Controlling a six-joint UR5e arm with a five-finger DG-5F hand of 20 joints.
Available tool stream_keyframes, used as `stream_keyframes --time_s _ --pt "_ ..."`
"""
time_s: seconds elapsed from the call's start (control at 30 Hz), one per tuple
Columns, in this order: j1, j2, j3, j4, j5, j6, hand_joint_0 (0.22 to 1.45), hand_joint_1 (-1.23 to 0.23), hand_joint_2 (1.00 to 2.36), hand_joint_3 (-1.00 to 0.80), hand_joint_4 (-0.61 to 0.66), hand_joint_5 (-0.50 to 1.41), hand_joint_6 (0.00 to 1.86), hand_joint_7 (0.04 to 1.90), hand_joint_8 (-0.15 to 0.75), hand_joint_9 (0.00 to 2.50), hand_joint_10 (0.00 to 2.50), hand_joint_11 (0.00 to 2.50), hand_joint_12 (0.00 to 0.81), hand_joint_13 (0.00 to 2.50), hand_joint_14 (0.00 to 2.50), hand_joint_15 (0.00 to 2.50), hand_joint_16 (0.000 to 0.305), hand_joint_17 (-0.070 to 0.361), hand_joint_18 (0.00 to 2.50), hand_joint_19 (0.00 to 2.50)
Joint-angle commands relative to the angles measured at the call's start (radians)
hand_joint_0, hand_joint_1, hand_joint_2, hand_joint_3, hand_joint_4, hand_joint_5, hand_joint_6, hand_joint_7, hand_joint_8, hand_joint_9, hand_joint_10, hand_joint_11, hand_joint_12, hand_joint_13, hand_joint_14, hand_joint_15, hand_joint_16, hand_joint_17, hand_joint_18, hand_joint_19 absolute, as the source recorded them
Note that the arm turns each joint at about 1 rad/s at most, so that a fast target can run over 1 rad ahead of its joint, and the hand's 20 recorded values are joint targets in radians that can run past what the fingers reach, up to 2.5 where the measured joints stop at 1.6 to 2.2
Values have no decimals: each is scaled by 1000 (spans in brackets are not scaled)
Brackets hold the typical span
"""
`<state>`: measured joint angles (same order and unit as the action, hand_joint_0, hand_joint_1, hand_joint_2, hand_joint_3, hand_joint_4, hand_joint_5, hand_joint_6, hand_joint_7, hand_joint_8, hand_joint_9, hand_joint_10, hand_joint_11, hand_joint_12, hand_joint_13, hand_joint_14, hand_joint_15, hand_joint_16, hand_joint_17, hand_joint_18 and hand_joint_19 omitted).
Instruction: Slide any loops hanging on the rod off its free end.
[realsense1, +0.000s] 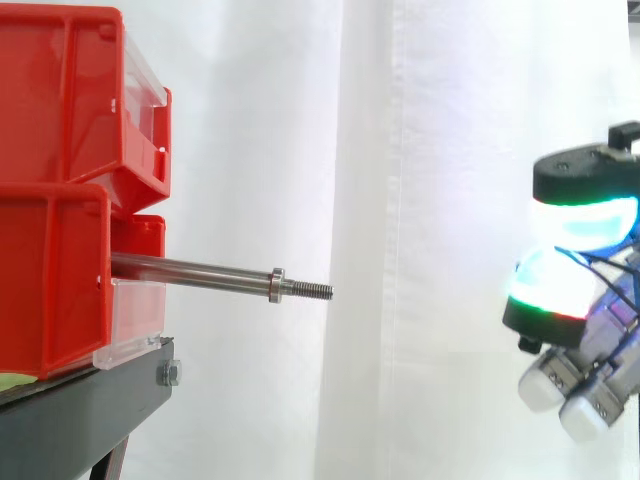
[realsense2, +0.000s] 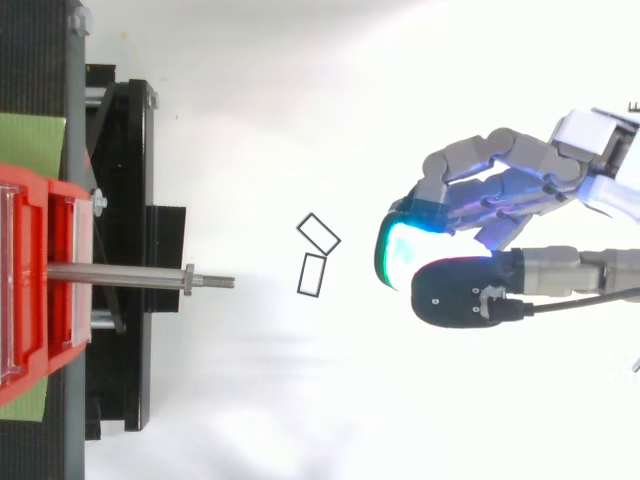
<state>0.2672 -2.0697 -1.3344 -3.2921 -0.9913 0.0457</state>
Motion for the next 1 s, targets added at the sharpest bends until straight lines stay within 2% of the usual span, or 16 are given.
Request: stream_keyframes --time_s 0.0,0.03,0.13,0.23,0.3,0.37,0.57,0.97 --pt "0 0 -32 58 -1 -1 594 -751 1009 -134 -159 -63 781 1071 246 599 0 0 348 639 5 128 50 113 836 451" --pt "0 0 -37 78 0 -1 594 -750 1009 -134 -159 -63 780 1072 244 600 0 0 348 641 5 128 50 112 836 451" --pt "0 0 -77 197 -1 -23 595 -748 1009 -142 -149 -64 780 1083 246 613 0 0 347 641 5 133 50 112 831 457" --pt "1 0 -94 270 -3 -58 595 -745 1010 -140 -142 -65 780 1091 248 633 0 0 348 643 5 141 50 112 828 457" --pt "4 0 -97 298 -3 -73 595 -744 1010 -140 -144 -65 781 1081 251 639 0 0 350 652 5 142 49 111 828 467" --pt "4 0 -97 345 -3 -115 596 -745 1010 -138 -146 -65 781 1081 252 643 0 0 351 654 5 143 50 112 831 459" --pt "4 0 -97 351 2 -147 597 -745 1010 -132 -142 -66 785 1083 255 658 1 0 354 662 5 151 50 113 833 459" --pt "4 0 -97 351 2 -148 599 -746 1011 -133 -149 -67 789 1076 255 682 0 12 353 666 6 156 50 113 838 459"
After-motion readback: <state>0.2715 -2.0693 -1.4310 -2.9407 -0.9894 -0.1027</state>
